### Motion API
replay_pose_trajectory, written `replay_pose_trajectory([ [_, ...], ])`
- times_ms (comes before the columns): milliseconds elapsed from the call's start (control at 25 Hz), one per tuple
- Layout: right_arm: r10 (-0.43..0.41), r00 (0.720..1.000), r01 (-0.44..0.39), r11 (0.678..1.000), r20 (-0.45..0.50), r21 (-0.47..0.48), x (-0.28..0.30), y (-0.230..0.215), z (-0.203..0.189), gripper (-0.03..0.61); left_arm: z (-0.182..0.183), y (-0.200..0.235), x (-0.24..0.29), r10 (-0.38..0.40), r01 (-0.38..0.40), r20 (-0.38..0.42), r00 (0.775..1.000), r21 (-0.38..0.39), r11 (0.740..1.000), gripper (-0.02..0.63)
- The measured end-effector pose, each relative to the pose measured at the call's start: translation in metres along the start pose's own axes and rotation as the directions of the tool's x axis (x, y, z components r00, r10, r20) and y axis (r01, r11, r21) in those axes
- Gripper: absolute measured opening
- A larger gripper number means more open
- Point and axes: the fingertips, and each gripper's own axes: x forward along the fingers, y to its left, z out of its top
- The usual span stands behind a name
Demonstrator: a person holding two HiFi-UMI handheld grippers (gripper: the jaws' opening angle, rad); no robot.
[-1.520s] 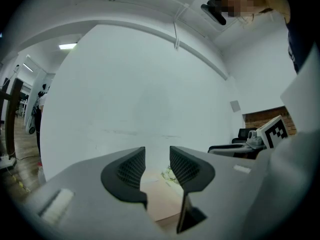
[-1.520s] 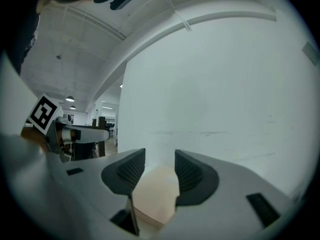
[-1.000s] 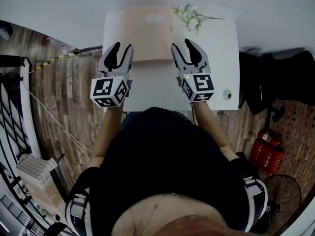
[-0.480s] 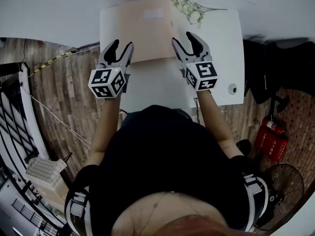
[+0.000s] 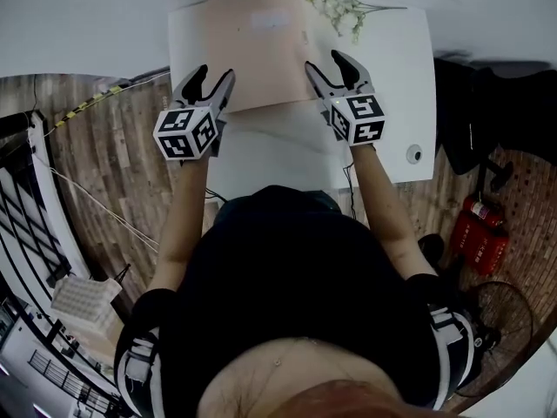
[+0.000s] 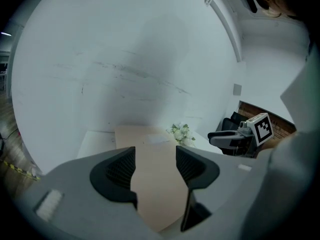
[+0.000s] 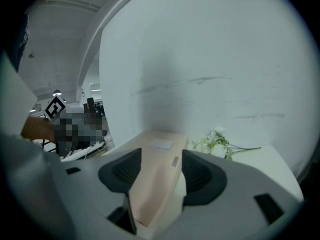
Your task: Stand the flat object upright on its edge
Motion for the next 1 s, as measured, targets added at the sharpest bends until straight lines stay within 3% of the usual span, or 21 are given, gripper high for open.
replay_pose_trajectory([
  [160,0.027,0.999,-0.025,0.999,-0.045,0.036,0.012,-0.003,-0.014,0.236,-0.008,0.013,0.010,0.007,-0.008,-0.031,1.000,-0.019,1.000,0.253],
  [400,0.070,0.994,-0.056,0.983,-0.078,0.176,0.027,-0.014,-0.033,0.250,-0.026,0.027,0.029,-0.022,0.012,-0.089,0.996,-0.107,0.994,0.290],
  [880,0.138,0.977,-0.090,0.958,-0.161,0.273,0.046,-0.016,-0.060,0.279,-0.057,0.043,0.045,-0.087,0.046,-0.183,0.979,-0.218,0.975,0.343],
  [1000,0.179,0.971,-0.118,0.937,-0.160,0.328,0.050,-0.016,-0.064,0.284,-0.063,0.044,0.049,-0.101,0.055,-0.199,0.975,-0.226,0.973,0.353],
])
